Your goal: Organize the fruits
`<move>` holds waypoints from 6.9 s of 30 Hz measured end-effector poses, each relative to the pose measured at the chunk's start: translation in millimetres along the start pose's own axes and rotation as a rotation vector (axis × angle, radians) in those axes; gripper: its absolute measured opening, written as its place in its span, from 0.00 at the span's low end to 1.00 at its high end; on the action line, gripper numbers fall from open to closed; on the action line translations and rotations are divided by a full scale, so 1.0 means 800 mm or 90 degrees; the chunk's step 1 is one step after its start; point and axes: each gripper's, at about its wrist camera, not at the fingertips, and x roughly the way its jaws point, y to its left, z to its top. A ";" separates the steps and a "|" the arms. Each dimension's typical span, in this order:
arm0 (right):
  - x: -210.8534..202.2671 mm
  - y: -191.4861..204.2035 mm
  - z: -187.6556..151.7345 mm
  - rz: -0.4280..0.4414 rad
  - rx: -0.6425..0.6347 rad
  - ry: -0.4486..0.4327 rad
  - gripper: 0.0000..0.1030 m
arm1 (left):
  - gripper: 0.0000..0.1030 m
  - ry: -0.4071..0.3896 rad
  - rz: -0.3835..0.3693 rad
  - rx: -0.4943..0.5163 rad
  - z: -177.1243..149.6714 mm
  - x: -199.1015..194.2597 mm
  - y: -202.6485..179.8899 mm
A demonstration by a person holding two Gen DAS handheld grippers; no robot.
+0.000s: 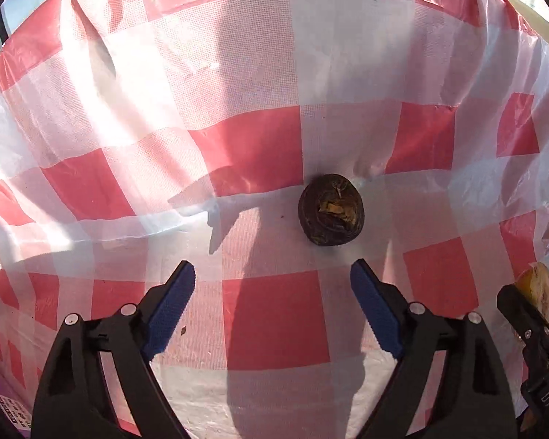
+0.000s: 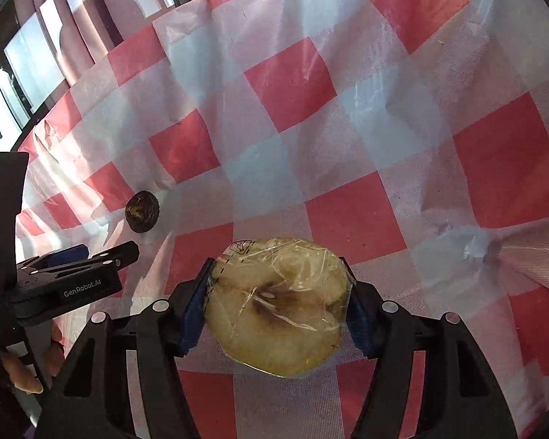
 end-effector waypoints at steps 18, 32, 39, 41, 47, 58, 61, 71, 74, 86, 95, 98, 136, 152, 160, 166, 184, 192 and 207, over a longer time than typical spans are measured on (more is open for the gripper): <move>-0.005 0.002 0.014 -0.004 -0.003 0.005 0.61 | 0.39 -0.029 -0.122 -0.011 -0.036 -0.056 0.009; -0.059 0.077 -0.068 -0.036 -0.093 0.048 0.60 | 0.39 0.094 -0.178 -0.043 -0.318 -0.247 0.059; -0.132 0.131 -0.164 -0.030 -0.093 0.091 0.60 | 0.39 0.104 -0.190 0.014 -0.356 -0.281 0.068; -0.145 0.138 -0.183 -0.030 -0.088 0.110 0.60 | 0.39 0.093 -0.190 0.032 -0.360 -0.292 0.074; -0.180 0.145 -0.221 -0.045 -0.085 0.143 0.60 | 0.39 0.055 -0.192 0.057 -0.353 -0.317 0.098; -0.227 0.155 -0.273 -0.081 -0.074 0.163 0.61 | 0.39 -0.011 -0.221 0.098 -0.346 -0.357 0.126; -0.231 0.162 -0.281 -0.088 -0.069 0.163 0.60 | 0.39 -0.034 -0.230 0.110 -0.341 -0.368 0.134; -0.247 0.218 -0.281 -0.071 -0.072 0.128 0.61 | 0.39 -0.105 -0.234 0.109 -0.327 -0.396 0.187; -0.252 0.249 -0.272 -0.052 -0.087 0.109 0.61 | 0.39 -0.120 -0.232 0.084 -0.322 -0.399 0.215; -0.264 0.416 -0.257 0.077 -0.220 0.059 0.61 | 0.39 -0.147 -0.158 -0.041 -0.348 -0.407 0.368; -0.268 0.549 -0.286 0.198 -0.401 0.060 0.61 | 0.39 -0.089 -0.091 -0.147 -0.396 -0.383 0.461; -0.256 0.572 -0.305 0.221 -0.440 0.094 0.61 | 0.39 -0.058 -0.074 -0.170 -0.410 -0.370 0.479; -0.211 0.589 -0.346 0.156 -0.529 0.255 0.89 | 0.94 0.051 0.057 -0.183 -0.411 -0.349 0.485; -0.200 0.588 -0.339 0.121 -0.499 0.275 0.89 | 0.94 0.068 0.005 -0.197 -0.419 -0.348 0.494; -0.198 0.588 -0.340 0.116 -0.503 0.273 0.89 | 0.94 0.074 0.008 -0.192 -0.418 -0.346 0.493; -0.197 0.585 -0.340 0.119 -0.505 0.273 0.89 | 0.94 0.074 0.007 -0.188 -0.416 -0.345 0.491; -0.197 0.586 -0.339 0.118 -0.500 0.272 0.89 | 0.94 0.067 0.010 -0.177 -0.418 -0.348 0.488; -0.197 0.587 -0.338 0.119 -0.500 0.272 0.89 | 0.94 0.047 0.004 -0.166 -0.414 -0.356 0.487; -0.201 0.591 -0.346 0.100 -0.534 0.256 0.89 | 0.98 -0.021 0.047 -0.162 -0.420 -0.383 0.469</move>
